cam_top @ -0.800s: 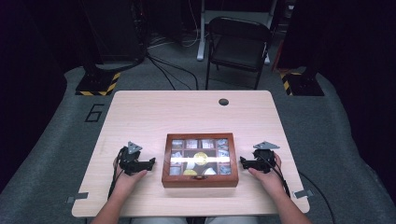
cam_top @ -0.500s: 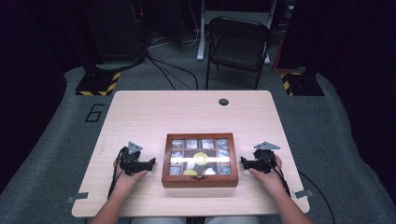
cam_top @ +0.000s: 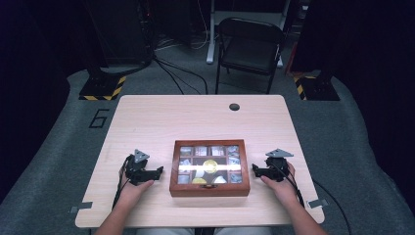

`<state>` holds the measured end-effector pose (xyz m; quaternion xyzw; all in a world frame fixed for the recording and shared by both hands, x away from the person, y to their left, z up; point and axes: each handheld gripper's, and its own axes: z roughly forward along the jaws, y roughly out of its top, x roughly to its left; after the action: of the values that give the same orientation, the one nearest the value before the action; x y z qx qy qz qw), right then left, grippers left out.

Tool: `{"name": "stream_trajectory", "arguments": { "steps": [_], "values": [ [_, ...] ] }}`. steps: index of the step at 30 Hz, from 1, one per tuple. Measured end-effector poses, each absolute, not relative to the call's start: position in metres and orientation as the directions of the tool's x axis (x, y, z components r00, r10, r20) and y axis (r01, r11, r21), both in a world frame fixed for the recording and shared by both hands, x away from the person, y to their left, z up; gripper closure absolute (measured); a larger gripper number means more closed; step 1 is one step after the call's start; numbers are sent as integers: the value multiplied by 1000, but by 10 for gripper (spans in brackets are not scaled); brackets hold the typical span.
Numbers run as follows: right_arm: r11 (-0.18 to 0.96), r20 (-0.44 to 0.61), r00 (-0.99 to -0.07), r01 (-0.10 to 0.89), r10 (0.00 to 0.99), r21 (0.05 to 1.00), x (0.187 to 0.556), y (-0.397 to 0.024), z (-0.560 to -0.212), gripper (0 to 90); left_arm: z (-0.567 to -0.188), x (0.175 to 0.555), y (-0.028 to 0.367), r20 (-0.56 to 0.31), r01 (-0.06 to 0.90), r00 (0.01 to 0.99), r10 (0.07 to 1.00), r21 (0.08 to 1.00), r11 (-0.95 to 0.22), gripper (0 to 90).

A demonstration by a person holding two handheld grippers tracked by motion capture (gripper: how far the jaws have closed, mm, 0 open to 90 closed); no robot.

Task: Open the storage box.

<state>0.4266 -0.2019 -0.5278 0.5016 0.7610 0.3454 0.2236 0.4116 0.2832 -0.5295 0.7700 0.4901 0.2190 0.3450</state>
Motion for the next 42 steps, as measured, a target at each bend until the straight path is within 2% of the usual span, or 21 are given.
{"name": "stream_trajectory", "arguments": {
  "steps": [7,10,13,15,18,25,42],
  "values": [
    [271,6,-406,622,914,735,427,-205,-523,352,-526,409,285,-2,615,400,916,742,-267,258],
    [256,45,-412,645,910,720,427,-207,-519,381,-523,408,285,-2,616,396,918,743,-264,264],
    [275,25,-421,636,907,721,422,-207,-515,401,-518,404,284,-22,622,396,918,741,-251,276],
    [306,24,-453,639,891,705,419,-205,-513,404,-514,402,282,-67,640,397,916,736,-223,317],
    [332,16,-483,626,875,706,411,-201,-509,404,-508,399,279,-118,652,411,904,731,-201,327],
    [312,37,-492,607,870,731,400,-201,-497,402,-497,390,275,-96,630,439,893,742,-230,343],
    [293,62,-519,572,853,766,374,-205,-480,386,-484,375,276,-159,631,457,875,752,-193,366]
  ]
}}
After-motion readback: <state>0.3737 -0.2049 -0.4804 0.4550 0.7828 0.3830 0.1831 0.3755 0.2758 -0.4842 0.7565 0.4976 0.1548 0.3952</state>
